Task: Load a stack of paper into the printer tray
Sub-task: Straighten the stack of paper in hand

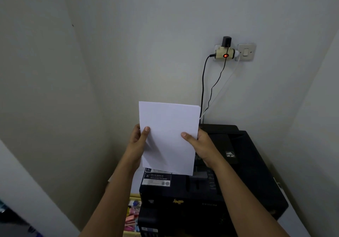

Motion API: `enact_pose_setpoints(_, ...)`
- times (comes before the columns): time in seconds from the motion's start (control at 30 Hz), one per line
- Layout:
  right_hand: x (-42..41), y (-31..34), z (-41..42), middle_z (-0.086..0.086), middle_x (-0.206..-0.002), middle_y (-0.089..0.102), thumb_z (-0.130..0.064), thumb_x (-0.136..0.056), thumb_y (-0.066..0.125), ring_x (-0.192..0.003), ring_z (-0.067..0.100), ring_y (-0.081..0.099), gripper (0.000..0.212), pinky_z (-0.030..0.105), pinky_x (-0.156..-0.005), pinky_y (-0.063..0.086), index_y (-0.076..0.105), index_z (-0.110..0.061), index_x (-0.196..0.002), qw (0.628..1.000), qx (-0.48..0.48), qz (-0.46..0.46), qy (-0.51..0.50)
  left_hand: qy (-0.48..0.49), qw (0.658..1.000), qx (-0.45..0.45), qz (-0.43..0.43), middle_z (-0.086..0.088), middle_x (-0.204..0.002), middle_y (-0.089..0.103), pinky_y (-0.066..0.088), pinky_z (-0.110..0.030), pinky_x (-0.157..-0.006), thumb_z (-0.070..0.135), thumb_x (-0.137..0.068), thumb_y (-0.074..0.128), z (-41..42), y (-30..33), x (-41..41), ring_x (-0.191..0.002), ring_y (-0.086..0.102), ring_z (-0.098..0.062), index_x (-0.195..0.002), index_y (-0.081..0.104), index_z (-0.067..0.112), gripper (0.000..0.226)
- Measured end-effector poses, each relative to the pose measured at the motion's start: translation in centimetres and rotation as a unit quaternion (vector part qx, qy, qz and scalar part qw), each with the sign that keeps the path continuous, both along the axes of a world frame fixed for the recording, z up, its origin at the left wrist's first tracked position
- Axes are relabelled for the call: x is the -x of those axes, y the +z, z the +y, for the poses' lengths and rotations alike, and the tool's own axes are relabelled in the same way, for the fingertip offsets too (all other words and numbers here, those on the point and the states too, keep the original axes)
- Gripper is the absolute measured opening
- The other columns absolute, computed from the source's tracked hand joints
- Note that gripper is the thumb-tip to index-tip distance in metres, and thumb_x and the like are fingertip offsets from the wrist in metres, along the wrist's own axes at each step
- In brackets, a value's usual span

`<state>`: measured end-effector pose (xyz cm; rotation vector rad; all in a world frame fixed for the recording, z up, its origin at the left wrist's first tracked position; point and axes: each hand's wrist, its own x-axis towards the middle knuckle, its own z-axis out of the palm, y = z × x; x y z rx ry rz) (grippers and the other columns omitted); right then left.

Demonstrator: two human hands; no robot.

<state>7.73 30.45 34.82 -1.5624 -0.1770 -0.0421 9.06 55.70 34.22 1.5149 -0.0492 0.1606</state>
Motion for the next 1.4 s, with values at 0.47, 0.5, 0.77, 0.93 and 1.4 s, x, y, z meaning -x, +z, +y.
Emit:
enact_pose_setpoints(0.47,1.4,-1.3,1.2,-0.013,-0.126,0.080,-0.042,-0.105,0.068,-0.114,0.007,0.077,0.036,0.030,-0.093,0.062,0.066,-0.032,-0.140,1.000,-0.008,0.001,-0.022,-0.025,0.998,-0.056,-0.020,0.002,-0.130,0.071,0.053,-0.034,-0.094,0.045,-0.112,0.051,1.1,-0.1,1.1,-0.123,0.065,-0.015,-0.136,0.056,0.035,0.026)
enact_pose_setpoints(0.5,1.3,-1.3,1.3,-0.012,-0.127,0.080,-0.044,-0.104,0.068,-0.114,0.008,0.077,0.037,0.032,-0.094,0.062,0.067,-0.032,-0.140,1.000,-0.004,-0.001,-0.024,-0.027,0.998,-0.060,-0.025,0.002,-0.131,0.071,0.052,-0.033,-0.094,0.044,-0.112,0.051,1.1,0.0,1.1,-0.123,0.065,-0.013,-0.136,0.056,0.037,0.025)
enact_pose_setpoints(0.77,1.0,-0.4,0.6,-0.014,-0.118,0.082,-0.035,-0.107,0.067,-0.106,0.008,0.079,0.023,0.023,-0.081,0.064,0.069,-0.033,-0.130,0.997,-0.024,-0.020,-0.065,-0.027,0.995,-0.085,-0.046,0.004,-0.124,0.078,0.057,-0.019,-0.082,0.040,-0.111,0.055,0.7,1.3,1.2,-0.105,0.073,0.001,-0.124,0.061,0.034,0.016)
enact_pose_setpoints(0.93,1.0,0.9,-1.3,-0.010,-0.121,0.082,-0.031,-0.107,0.070,-0.111,0.012,0.079,0.029,0.024,-0.085,0.064,0.071,-0.026,-0.135,0.995,-0.051,-0.016,-0.085,-0.063,0.996,-0.056,-0.032,0.000,-0.126,0.079,0.061,-0.035,-0.080,0.042,-0.108,0.060,-0.2,2.6,0.7,-0.106,0.076,-0.015,-0.126,0.059,0.037,0.019)
enact_pose_setpoints(1.4,5.6,1.5,-8.9,-0.002,-0.123,0.083,-0.025,-0.105,0.073,-0.116,0.023,0.079,0.027,0.038,-0.092,0.064,0.075,-0.023,-0.132,0.991,-0.083,0.044,-0.099,-0.131,0.989,0.034,0.059,-0.011,-0.131,0.079,0.061,-0.060,-0.102,0.032,-0.105,0.069,-8.5,0.4,3.8,-0.122,0.074,-0.042,-0.136,0.070,0.023,0.033)
